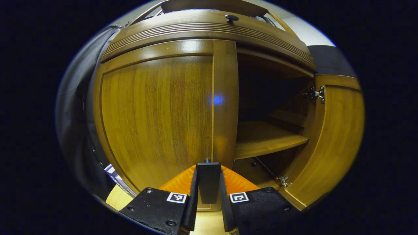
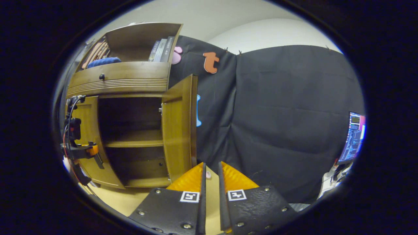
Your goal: Open the right door of the double-door shoe cabinet with the right hand, and open the left door with the left hand.
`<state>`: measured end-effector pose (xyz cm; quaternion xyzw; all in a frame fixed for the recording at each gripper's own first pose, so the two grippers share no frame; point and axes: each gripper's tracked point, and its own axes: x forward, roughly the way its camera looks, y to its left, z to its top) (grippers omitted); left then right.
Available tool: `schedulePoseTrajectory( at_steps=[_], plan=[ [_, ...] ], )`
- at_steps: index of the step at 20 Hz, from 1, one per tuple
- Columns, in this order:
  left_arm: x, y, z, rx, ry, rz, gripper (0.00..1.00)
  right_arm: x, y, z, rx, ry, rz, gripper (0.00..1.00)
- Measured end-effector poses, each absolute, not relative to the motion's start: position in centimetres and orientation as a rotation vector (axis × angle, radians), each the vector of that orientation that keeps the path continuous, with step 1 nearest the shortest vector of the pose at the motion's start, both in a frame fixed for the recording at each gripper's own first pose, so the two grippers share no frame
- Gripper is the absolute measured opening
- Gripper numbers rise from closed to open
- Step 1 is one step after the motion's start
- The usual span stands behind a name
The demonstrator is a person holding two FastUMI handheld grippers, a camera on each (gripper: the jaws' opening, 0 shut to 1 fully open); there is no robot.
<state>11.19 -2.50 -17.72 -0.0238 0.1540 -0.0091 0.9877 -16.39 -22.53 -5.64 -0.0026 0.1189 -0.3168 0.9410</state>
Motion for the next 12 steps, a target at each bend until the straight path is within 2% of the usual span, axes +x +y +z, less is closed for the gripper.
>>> schedulePoseTrajectory(
  at_steps=[5,7,8,10,12],
  plan=[
    [8.1,-2.0,-17.3,-0.071,0.32,-0.039,0.31,-16.1,-21.0,-6.0,-0.012,0.263,-0.596,0.17],
    [6.6,-1.7,-17.1,-0.081,0.327,-0.04,0.36,-15.5,-20.2,-6.1,-0.013,0.268,-0.566,0.17],
    [5.9,-1.5,-16.9,-0.088,0.33,-0.042,0.33,-15.3,-19.7,-6.2,-0.013,0.27,-0.548,0.17],
    [4.6,-1.1,-16.8,-0.101,0.331,-0.05,0.36,-14.4,-18.7,-6.3,-0.012,0.273,-0.51,0.17],
    [3.2,-0.7,-16.6,-0.11,0.327,-0.06,0.34,-13.2,-17.6,-6.3,-0.011,0.271,-0.471,0.17]
  ],
)
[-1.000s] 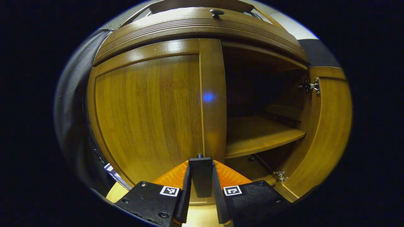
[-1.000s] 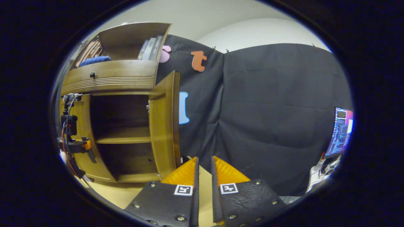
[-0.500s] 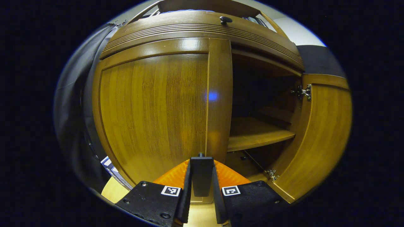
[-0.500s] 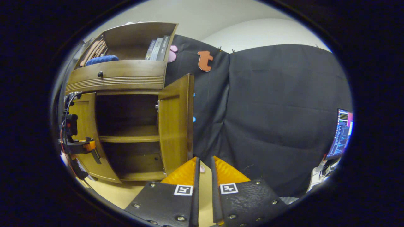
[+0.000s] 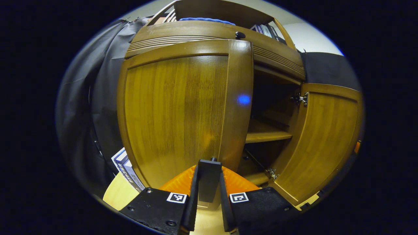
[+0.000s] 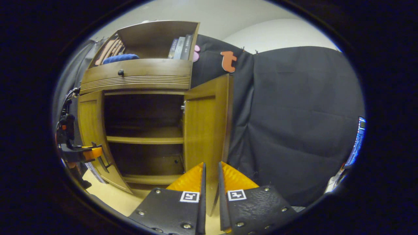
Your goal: Open the right door of the double-door shoe cabinet with the right hand, and open the left door with the left hand.
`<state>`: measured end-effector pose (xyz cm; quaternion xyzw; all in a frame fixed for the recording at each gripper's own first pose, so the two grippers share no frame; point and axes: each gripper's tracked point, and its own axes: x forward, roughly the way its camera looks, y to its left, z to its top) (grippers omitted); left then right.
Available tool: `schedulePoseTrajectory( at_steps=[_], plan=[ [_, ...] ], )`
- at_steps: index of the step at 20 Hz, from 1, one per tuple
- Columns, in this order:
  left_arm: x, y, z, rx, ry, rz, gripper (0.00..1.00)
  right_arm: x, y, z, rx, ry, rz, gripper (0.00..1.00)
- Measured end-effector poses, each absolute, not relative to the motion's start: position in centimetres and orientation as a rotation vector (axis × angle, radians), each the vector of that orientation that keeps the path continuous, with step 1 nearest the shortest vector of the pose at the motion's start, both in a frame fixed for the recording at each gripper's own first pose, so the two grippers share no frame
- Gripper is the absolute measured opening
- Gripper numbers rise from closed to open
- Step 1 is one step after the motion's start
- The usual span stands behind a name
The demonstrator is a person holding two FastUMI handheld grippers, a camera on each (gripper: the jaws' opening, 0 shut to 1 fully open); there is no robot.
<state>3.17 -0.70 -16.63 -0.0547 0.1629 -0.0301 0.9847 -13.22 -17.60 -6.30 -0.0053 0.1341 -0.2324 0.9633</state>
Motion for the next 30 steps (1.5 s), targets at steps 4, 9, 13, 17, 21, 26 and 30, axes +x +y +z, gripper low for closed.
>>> schedulePoseTrajectory(
  at_steps=[4,9,13,17,21,26,30],
  plan=[
    [0.8,0.3,-16.2,-0.124,0.326,-0.066,0.36,-11.4,-15.2,-6.8,-0.007,0.272,-0.388,0.17],
    [-2.1,2.3,-15.9,-0.145,0.33,-0.04,0.33,-9.0,-11.2,-7.9,0.013,0.287,-0.267,0.17],
    [-4.4,4.3,-15.6,-0.156,0.33,0.012,0.32,-7.0,-7.9,-8.5,0.027,0.293,-0.162,0.17],
    [-6.2,5.8,-15.5,-0.159,0.329,0.054,0.27,-5.2,-5.3,-9.0,0.04,0.285,-0.073,0.17],
    [-7.2,6.9,-15.3,-0.13,0.325,0.089,0.25,-3.8,-3.0,-9.5,0.052,0.291,0.0,0.17],
    [-8.1,8.0,-15.0,-0.112,0.322,0.129,0.28,-2.9,-1.4,-10.2,0.067,0.301,0.055,0.17],
    [-8.4,8.4,-15.0,-0.117,0.32,0.152,0.3,-2.4,-0.8,-10.4,0.069,0.304,0.08,0.17]
  ],
)
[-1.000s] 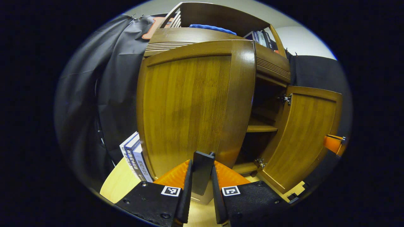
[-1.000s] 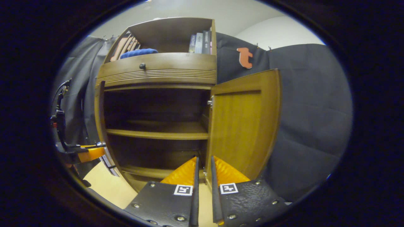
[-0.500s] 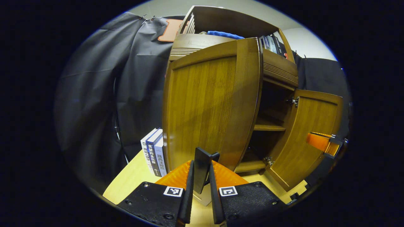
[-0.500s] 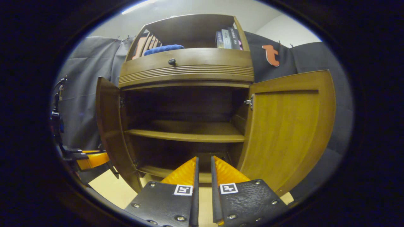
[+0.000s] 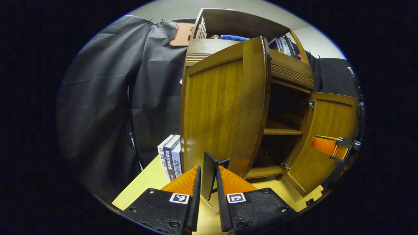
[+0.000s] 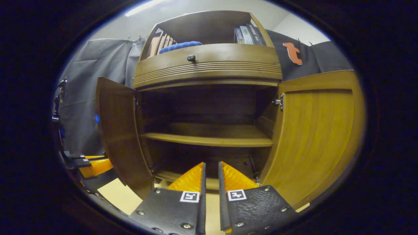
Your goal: Open the right door of the double-door shoe cabinet with the right hand, and open the left door with the left hand.
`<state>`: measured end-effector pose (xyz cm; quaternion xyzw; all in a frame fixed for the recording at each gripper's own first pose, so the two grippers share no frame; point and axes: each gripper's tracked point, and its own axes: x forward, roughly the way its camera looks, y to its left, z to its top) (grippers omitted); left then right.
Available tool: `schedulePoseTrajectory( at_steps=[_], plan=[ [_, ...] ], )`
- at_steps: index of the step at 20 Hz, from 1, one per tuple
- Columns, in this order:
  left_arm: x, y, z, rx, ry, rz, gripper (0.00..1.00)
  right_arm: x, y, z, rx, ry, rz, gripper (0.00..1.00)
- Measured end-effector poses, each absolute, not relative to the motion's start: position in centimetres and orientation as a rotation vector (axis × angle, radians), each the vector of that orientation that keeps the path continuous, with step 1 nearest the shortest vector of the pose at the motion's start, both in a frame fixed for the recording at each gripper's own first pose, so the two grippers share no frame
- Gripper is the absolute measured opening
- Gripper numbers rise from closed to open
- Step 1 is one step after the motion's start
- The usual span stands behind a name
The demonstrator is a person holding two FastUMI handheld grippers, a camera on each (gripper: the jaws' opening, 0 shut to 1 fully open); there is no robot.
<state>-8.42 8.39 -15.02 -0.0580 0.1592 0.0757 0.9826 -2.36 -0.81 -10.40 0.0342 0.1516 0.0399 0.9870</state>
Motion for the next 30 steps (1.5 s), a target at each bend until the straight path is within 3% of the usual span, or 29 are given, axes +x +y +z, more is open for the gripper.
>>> schedulePoseTrajectory(
  at_steps=[2,3,17,18,20,23,24,25,26,27,29,30],
  plan=[
    [-8.6,8.6,-15.1,-0.108,0.322,0.157,0.3,-2.0,-0.6,-10.5,0.07,0.305,0.09,0.17],
    [-8.7,8.8,-15.0,-0.103,0.322,0.16,0.25,-1.8,-0.5,-10.5,0.072,0.304,0.093,0.17],
    [-10.3,12.0,-15.4,-0.045,0.345,0.26,0.3,-0.8,1.6,-11.2,0.07,0.317,0.157,0.17],
    [-10.5,12.9,-15.5,-0.038,0.352,0.283,0.24,-0.7,1.6,-11.3,0.071,0.318,0.159,0.17],
    [-10.5,14.6,-15.5,-0.036,0.361,0.321,0.27,-0.6,1.6,-11.5,0.07,0.321,0.16,0.17],
    [-11.1,16.7,-15.4,-0.037,0.353,0.354,0.14,-0.5,1.5,-12.0,0.071,0.331,0.157,0.17],
    [-11.1,16.8,-15.2,-0.051,0.347,0.353,0.21,-0.4,1.5,-12.1,0.075,0.335,0.158,0.17],
    [-11.1,16.8,-15.3,-0.065,0.349,0.353,0.21,-0.4,1.5,-12.2,0.079,0.338,0.161,0.17],
    [-11.2,16.9,-15.3,-0.073,0.343,0.351,0.14,-0.3,1.8,-12.2,0.081,0.339,0.164,0.17],
    [-11.2,16.9,-15.3,-0.075,0.344,0.346,0.21,-0.1,1.9,-12.2,0.081,0.339,0.167,0.17],
    [-11.6,17.1,-15.2,-0.059,0.35,0.335,0.21,0.2,2.3,-12.4,0.083,0.341,0.181,0.17],
    [-11.8,17.2,-15.2,-0.038,0.356,0.332,0.14,0.2,2.6,-12.4,0.082,0.344,0.191,0.17]
  ],
)
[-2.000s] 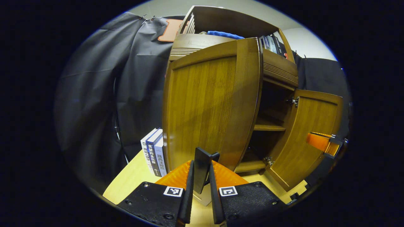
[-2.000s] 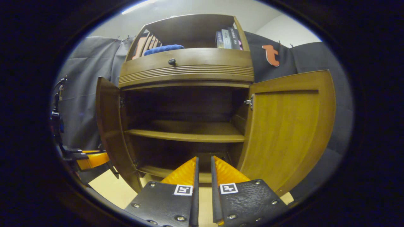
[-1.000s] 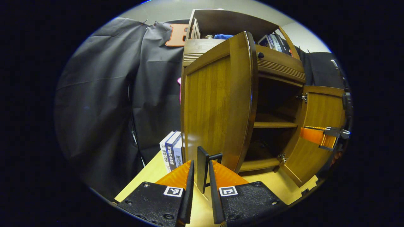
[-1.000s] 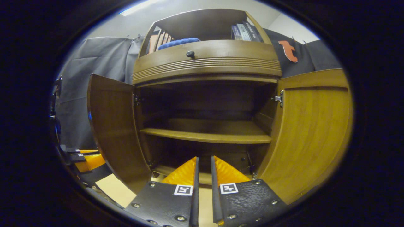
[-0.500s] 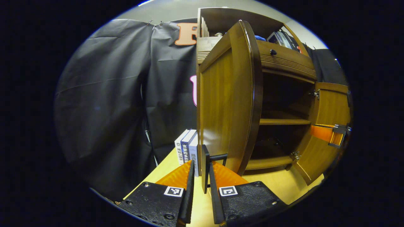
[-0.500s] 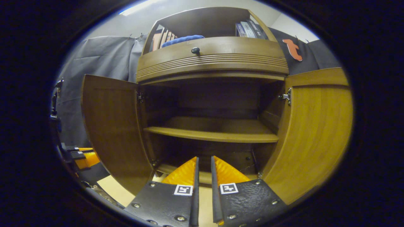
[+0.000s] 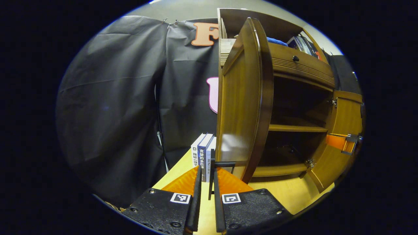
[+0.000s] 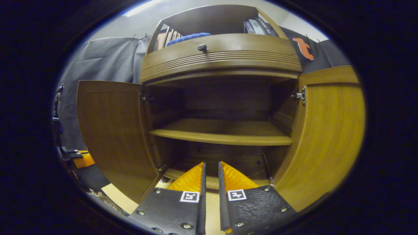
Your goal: Open the right door of the double-door shoe cabinet with the right hand, and open the left door with the left hand.
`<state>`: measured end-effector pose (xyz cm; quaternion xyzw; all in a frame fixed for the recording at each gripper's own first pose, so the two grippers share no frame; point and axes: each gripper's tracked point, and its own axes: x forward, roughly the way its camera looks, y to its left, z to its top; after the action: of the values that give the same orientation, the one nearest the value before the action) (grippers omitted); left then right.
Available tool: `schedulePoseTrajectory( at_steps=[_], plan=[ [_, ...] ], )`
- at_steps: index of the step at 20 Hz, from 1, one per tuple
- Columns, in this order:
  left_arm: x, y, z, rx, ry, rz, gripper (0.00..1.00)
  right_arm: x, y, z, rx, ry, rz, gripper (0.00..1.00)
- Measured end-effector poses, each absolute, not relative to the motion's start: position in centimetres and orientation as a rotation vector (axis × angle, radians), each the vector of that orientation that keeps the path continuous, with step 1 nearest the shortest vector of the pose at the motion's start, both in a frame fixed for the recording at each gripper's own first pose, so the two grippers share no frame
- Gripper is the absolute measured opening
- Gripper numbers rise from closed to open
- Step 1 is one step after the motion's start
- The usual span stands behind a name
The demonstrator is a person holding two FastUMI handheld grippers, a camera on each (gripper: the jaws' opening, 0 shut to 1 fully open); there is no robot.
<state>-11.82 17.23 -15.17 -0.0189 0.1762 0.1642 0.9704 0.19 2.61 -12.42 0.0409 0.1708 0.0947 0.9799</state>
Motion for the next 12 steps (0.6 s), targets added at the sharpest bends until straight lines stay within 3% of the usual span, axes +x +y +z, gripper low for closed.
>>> schedulePoseTrajectory(
  at_steps=[1,2,5,6,9,10,11,12],
  plan=[
    [-12.0,17.4,-15.2,-0.014,0.361,0.33,0.14,0.4,2.9,-12.5,0.081,0.346,0.201,0.17],
    [-12.3,17.6,-15.0,0.007,0.363,0.329,0.21,0.5,3.2,-12.7,0.081,0.349,0.211,0.17],
    [-12.7,18.2,-14.7,0.016,0.364,0.345,0.14,0.8,4.3,-13.2,0.086,0.353,0.239,0.17],
    [-12.8,18.2,-14.8,0.015,0.364,0.352,0.28,0.8,4.6,-13.1,0.087,0.353,0.246,0.17],
    [-13.2,18.6,-14.5,0.031,0.366,0.37,0.14,0.9,5.1,-13.1,0.084,0.352,0.26,0.17],
    [-13.4,18.9,-14.5,0.041,0.367,0.38,0.21,1.0,5.1,-13.2,0.083,0.352,0.262,0.17],
    [-13.6,19.4,-14.3,0.053,0.368,0.395,0.14,1.1,5.0,-13.3,0.083,0.354,0.262,0.17],
    [-13.8,20.0,-14.3,0.061,0.37,0.409,0.21,1.2,5.0,-13.3,0.084,0.355,0.262,0.17]
  ],
)
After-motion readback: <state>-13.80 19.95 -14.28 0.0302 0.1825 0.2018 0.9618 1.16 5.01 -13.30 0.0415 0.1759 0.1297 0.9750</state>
